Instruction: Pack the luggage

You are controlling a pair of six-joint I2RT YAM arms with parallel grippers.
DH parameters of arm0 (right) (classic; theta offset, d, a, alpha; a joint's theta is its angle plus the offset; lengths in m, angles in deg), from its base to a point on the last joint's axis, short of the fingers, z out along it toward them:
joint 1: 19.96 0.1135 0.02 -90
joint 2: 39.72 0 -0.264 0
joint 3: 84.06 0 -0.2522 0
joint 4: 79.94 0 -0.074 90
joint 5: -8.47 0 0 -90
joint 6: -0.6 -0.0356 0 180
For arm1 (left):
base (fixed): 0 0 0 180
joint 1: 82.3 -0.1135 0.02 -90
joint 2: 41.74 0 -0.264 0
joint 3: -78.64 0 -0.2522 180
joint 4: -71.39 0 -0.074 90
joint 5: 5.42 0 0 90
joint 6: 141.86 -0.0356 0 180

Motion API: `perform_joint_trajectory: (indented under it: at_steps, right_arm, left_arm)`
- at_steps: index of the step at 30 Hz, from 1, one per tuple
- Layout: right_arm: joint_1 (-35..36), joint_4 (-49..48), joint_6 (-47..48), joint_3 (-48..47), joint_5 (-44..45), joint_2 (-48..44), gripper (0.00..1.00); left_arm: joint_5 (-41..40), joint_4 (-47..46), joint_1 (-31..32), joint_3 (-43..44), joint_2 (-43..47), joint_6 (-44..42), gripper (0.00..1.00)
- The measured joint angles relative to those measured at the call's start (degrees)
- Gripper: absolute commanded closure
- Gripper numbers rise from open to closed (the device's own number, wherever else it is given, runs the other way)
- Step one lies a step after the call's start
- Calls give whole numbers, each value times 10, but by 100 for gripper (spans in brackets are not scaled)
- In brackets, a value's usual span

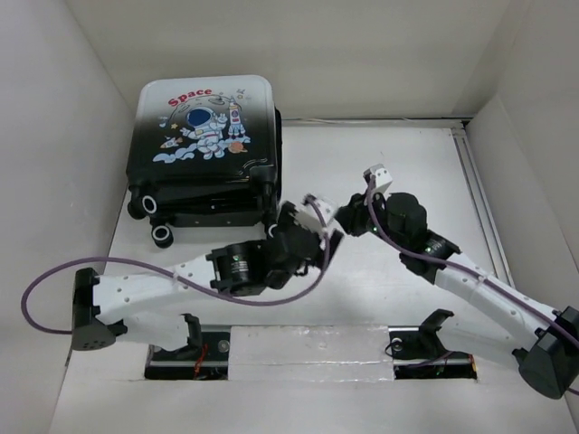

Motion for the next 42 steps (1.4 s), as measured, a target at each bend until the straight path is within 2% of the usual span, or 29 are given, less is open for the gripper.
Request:
perform_joint_trajectory:
  at_steps: [2,3,6,8,10,14,15,17,19,20,23,25,29,32,37,39,42]
  right_arm:
    - [-4,1,-3,-6,6,3,88]
    - [-6,1,-4,-11,7,7,91]
    - [-6,0,-6,-27,8,38,92]
    - [-7,-5,-6,-37,7,68,91]
    - [-10,-5,-6,-47,7,99,89]
    - [-19,-7,-4,-93,3,175,88]
    - [-22,-9,-4,-109,0,194,88]
    - [-30,-17,-4,-137,-9,229,82]
    - [-40,-33,-4,-160,-33,258,71]
    - [-48,-44,-4,-176,-53,277,61]
    - [-58,-60,-7,-214,-77,320,48]
    - [-67,-69,-9,-251,-91,360,46]
    - [-77,-83,-18,-322,-112,446,46]
    - [-80,-84,-26,-365,-114,505,54]
    - [-81,-98,-50,-400,-114,573,54]
    - [-81,-97,-57,-423,-118,598,53]
    - [-80,-90,-58,-474,-120,635,53]
  left_arm:
    - [-55,-28,-33,2,21,9,24]
    - [-74,-46,-66,2,38,14,24]
    - [-94,-110,-227,4,89,33,25]
    - [-87,-124,-362,34,99,54,27]
    - [-42,-124,-475,83,76,78,31]
    - [105,-124,-716,199,-34,132,38]
    - [127,-124,-759,215,-67,141,38]
    - [139,-120,-818,224,-120,154,38]
    - [155,-102,-861,225,-167,163,38]
    - [164,-92,-879,228,-190,168,39]
    - [191,-53,-930,265,-257,180,40]
    - [202,-37,-958,301,-301,182,40]
    - [206,-21,-987,313,-329,181,40]
    - [227,-5,-992,336,-346,181,40]
    - [301,3,-994,390,-407,177,44]
    - [319,-36,-995,361,-416,184,44]
    - [331,-115,-1008,271,-389,210,45]
